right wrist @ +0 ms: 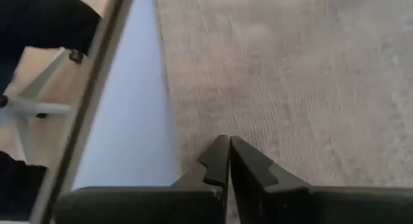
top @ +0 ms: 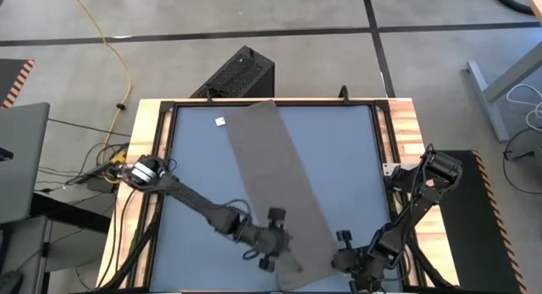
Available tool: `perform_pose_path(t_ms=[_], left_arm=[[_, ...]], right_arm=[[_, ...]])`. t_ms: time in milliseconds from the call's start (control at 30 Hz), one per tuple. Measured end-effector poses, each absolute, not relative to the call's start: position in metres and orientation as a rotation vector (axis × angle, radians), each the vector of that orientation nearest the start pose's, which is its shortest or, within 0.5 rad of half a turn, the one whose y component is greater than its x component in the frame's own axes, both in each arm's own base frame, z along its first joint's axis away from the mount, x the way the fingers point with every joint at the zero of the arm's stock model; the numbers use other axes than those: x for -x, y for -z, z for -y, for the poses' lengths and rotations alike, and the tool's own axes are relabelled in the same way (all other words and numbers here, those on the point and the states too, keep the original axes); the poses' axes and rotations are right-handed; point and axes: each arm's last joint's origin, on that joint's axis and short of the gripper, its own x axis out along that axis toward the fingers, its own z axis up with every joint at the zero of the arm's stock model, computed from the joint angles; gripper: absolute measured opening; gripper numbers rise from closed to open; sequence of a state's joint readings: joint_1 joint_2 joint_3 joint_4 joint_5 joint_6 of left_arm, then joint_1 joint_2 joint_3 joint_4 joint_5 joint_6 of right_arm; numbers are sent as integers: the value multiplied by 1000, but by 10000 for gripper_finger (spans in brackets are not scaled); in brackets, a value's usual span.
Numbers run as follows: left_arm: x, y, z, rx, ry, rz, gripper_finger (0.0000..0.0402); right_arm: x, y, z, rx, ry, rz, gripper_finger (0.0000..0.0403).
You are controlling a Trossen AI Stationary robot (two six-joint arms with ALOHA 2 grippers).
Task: Roll towel into tight, uniform cylinder
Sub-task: Roll the gray towel
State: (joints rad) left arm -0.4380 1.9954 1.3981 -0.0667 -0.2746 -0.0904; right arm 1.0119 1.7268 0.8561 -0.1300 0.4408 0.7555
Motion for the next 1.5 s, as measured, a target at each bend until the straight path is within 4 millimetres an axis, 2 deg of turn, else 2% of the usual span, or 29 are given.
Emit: perform_pose_path(t_ms=[133,233,367,467,533,633,767,900,1133,1200,1267,1367,1500], left_arm=[[-408,-185,151,-119,86,-713,137],[-403,-166,138,-97,69,-762,137],[-395,-145,128,-23,32,-729,137],[-386,-129,124,26,1,-688,137],[-383,-125,123,81,-13,-646,137],[-376,-118,121,129,-26,-636,137],[-375,-117,123,128,-37,-626,137],[-375,-117,123,117,-39,-630,137],[-374,-117,123,69,-66,-626,137],[-371,-123,123,5,-80,-633,137],[-368,-138,120,-58,-91,-620,137],[-364,-150,103,-115,-114,-591,137],[-345,-137,61,-96,-189,-643,137]], right_arm=[[-183,-152,-259,-14,-220,-827,37],[-187,-172,-250,-5,-234,-770,37],[-193,-198,-220,25,-231,-689,33],[-201,-204,-191,48,-184,-645,24],[-211,-198,-169,52,-126,-623,19],[-223,-179,-136,49,-45,-613,19],[-235,-157,-103,-10,-12,-569,28],[-244,-145,-80,-38,12,-513,27],[-260,-115,-44,-55,111,-585,22],[-264,-107,-39,-50,108,-600,24],[-266,-101,-35,-40,103,-603,25],[-270,-95,-30,-29,107,-583,24],[-272,-90,-23,-33,129,-586,22]])
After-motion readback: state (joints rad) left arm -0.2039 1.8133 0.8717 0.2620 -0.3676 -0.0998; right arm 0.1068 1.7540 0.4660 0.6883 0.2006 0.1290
